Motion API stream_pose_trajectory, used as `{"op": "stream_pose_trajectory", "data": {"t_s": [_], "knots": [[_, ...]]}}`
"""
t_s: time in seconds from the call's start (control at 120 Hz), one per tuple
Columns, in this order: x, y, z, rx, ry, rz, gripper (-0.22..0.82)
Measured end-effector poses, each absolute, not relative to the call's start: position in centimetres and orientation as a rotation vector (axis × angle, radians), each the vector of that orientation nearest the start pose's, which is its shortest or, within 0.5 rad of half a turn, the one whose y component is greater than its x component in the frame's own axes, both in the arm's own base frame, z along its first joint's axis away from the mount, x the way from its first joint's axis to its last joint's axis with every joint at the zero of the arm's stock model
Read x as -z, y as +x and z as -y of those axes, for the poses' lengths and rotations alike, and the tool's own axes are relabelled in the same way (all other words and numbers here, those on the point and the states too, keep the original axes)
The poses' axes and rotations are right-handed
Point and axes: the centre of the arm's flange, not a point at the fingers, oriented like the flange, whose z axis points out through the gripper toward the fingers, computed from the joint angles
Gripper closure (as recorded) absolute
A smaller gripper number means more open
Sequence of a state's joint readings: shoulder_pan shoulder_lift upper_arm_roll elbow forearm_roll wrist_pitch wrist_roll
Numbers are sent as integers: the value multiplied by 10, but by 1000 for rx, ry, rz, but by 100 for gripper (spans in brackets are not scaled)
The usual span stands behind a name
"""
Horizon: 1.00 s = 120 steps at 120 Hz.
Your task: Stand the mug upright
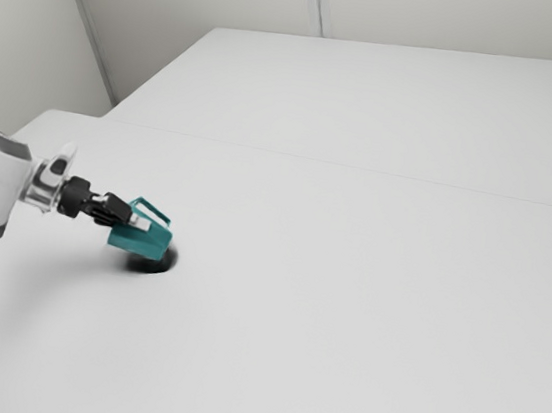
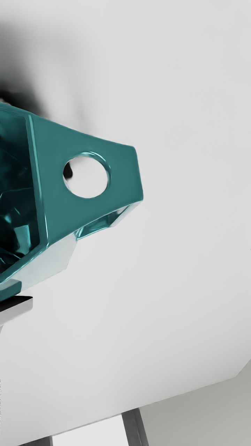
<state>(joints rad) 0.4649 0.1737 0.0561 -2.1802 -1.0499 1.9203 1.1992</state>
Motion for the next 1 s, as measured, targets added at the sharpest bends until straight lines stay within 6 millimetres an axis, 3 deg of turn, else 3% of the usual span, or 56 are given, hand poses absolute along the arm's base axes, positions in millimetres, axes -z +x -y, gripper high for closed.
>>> {"op": "stream_pose_trajectory", "data": {"t_s": [0.283,0.558,1.0], "knots": [[-353,508,-153,-482,2312,324,77],[-394,523,-124,-360,2549,619,78],[-428,537,-58,-151,2878,883,78]]}}
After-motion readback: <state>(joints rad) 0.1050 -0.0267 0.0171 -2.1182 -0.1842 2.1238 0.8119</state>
